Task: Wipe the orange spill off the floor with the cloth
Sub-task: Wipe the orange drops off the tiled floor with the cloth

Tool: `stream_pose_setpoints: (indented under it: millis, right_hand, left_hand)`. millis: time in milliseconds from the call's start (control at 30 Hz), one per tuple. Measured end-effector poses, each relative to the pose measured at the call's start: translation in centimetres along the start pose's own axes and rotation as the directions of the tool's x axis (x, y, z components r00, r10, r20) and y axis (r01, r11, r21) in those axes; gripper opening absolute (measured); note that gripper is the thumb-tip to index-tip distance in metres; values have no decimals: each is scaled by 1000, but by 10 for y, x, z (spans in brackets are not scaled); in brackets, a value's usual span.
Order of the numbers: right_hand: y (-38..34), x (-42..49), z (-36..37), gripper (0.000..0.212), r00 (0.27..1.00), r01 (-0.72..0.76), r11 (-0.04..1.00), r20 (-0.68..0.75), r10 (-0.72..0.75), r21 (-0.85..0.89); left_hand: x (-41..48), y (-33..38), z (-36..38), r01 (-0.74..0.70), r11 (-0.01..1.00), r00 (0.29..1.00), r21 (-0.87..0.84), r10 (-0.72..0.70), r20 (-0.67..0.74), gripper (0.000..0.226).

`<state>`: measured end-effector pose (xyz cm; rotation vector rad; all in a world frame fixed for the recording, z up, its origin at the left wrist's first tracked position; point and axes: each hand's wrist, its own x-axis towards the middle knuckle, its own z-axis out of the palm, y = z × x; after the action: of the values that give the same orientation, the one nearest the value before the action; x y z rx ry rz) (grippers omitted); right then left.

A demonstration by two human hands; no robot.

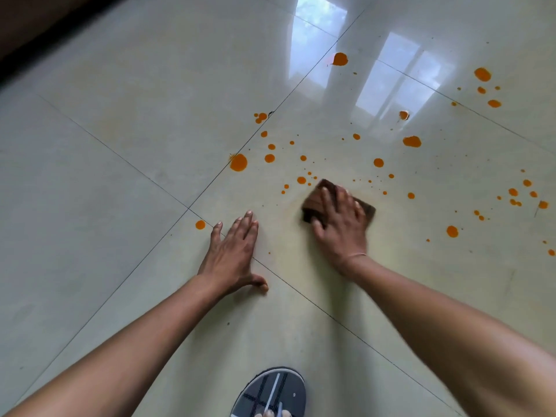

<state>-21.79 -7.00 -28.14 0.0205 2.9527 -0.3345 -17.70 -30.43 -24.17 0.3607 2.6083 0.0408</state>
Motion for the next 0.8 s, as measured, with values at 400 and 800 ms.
stream_pose_setpoints:
  millis: [400,800]
  right_hand:
    - [-73,-41,26,72,966,245,969,77,-246,23]
    - [-84,-86,32,68,793,578,814,194,-577,59]
  left_hand:
    - [-41,-61,7,105,994,994,-32,-105,-14,132]
    - [-60,-105,36,426,869,901,-250,-434,28,148]
